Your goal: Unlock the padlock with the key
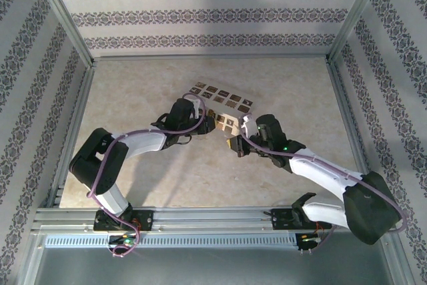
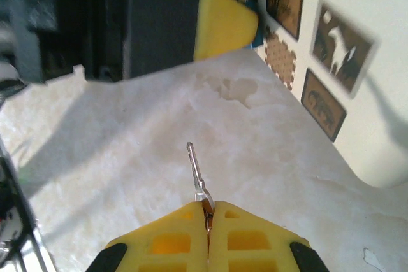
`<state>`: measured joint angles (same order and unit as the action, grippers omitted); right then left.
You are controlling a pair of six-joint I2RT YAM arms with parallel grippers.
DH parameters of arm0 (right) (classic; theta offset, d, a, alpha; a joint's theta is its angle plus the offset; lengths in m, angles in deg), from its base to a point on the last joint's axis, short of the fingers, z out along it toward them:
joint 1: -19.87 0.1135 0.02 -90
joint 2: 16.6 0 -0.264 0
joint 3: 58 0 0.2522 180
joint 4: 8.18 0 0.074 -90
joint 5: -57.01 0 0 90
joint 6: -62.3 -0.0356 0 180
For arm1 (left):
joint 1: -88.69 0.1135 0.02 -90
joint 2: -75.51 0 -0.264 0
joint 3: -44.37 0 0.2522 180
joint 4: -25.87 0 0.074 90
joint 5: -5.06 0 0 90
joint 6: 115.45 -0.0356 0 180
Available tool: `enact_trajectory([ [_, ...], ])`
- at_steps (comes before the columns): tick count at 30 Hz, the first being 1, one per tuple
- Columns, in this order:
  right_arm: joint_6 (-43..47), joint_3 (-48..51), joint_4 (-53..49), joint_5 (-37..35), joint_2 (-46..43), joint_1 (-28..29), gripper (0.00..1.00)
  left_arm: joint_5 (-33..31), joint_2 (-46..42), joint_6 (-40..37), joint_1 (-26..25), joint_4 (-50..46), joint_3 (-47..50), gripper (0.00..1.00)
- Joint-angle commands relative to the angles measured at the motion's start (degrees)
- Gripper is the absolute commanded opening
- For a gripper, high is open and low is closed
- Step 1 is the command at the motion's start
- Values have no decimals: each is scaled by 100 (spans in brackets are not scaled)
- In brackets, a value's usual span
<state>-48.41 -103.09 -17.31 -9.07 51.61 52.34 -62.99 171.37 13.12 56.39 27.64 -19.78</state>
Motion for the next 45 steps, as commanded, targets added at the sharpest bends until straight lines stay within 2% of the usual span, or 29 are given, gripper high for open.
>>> enact_trajectory([
  [1,265,136,539,-522,184,181,0,143,-216,244,-119,-283,-333,17],
  [8,257,154,1175,-1022,693,443,0,266,-155,438,-136,-533,-511,17],
  [16,9,71,1840,-1128,1254,459,0,274,-128,585,-137,-489,-577,17],
  [23,-41,-4,1920,-1219,1518,449,0,208,-93,560,-137,-468,-551,17],
  [30,-68,111,1841,-1224,1349,386,0,-60,-224,437,-129,-536,-410,17],
  [33,-145,125,1661,-1072,1104,175,0,-255,-405,382,-120,-507,-268,17],
  [38,-112,-86,1163,-410,809,-383,0,-606,-775,17,-120,-389,81,27],
  [45,-387,-664,967,621,1332,-1326,0,-1009,-1127,-832,-124,-129,633,45],
])
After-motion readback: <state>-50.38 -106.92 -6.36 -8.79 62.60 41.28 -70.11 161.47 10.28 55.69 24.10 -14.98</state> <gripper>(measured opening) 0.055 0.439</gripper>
